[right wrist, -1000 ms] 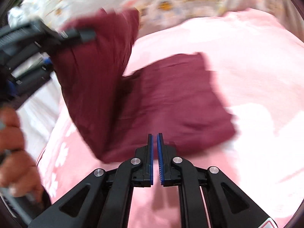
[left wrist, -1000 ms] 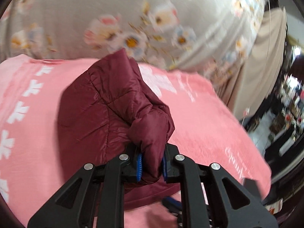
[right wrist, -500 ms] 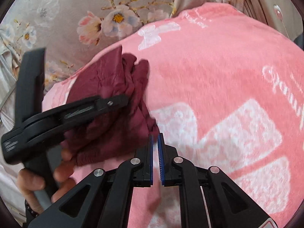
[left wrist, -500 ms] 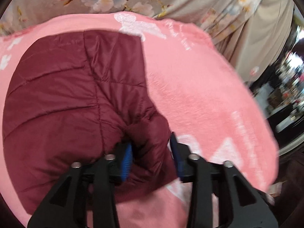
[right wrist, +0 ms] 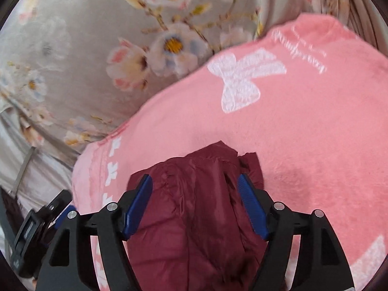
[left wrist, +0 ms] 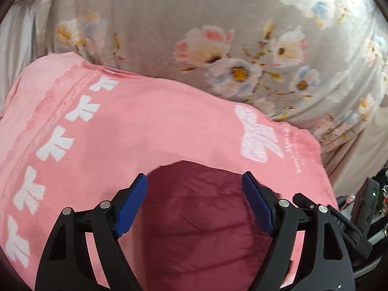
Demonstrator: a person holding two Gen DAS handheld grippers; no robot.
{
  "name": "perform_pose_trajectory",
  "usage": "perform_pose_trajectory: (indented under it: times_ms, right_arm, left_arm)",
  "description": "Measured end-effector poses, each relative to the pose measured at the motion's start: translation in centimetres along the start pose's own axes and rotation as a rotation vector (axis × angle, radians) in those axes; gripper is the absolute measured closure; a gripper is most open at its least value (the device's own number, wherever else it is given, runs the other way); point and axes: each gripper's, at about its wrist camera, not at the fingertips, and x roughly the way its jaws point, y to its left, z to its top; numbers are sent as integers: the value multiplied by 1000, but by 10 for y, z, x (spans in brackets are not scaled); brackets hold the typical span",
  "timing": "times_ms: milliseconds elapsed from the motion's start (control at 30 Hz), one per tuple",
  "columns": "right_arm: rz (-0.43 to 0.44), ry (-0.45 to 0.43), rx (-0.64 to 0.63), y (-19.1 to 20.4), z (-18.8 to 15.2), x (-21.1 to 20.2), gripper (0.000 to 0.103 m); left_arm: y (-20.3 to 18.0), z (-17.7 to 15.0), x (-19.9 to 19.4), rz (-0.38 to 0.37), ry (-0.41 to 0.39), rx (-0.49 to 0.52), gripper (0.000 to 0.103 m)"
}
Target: Fold large clothes
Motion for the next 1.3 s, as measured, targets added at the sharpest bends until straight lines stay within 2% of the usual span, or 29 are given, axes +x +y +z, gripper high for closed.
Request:
perform_pose_trajectory:
  times_ms: [133,200,233,267,333,367,467,567,767,900,1067,1300]
  right_arm:
    - [-37,109,11,-7,-1,53,32]
    - [-46,148,5,-11,-5,71,45]
    - [-46,151,-4,-13,-7,73,62]
    - [-42,134,-15,-15,-8,70,77]
    - [-39,74,-40,-17,-8,56,92]
    - [-52,33,-64,-17,-10,45,95]
    - [-124,-46,-120,-18,-16,26,96]
    - [-172,-27,-124,-30,-18,34,96]
    - [-195,1,-106,-52,-15,54,96]
    - [-207,-2,-114,-60,-18,68,91]
    - [-171,-12,-85,-75,-22,78,90]
    - [-203,-52,-133,-68,-30,80,89]
  left_arm:
    - [17,1,29,43,46,11,26]
    - [16,-5,50,43,81,14,26]
    - [15,-7,61,37,99,11,26]
    - [14,-10,66,32,112,9,26]
    - [11,-12,81,18,139,6,26]
    - [8,-13,87,16,144,5,26]
    - [-7,-12,102,1,150,15,26]
    - [-25,-15,126,9,184,29,26]
    - [-44,-30,157,91,197,98,26]
    - [-47,-39,170,112,186,119,19]
    - [-55,-50,180,148,148,167,13]
    - [-61,-61,188,188,103,220,9]
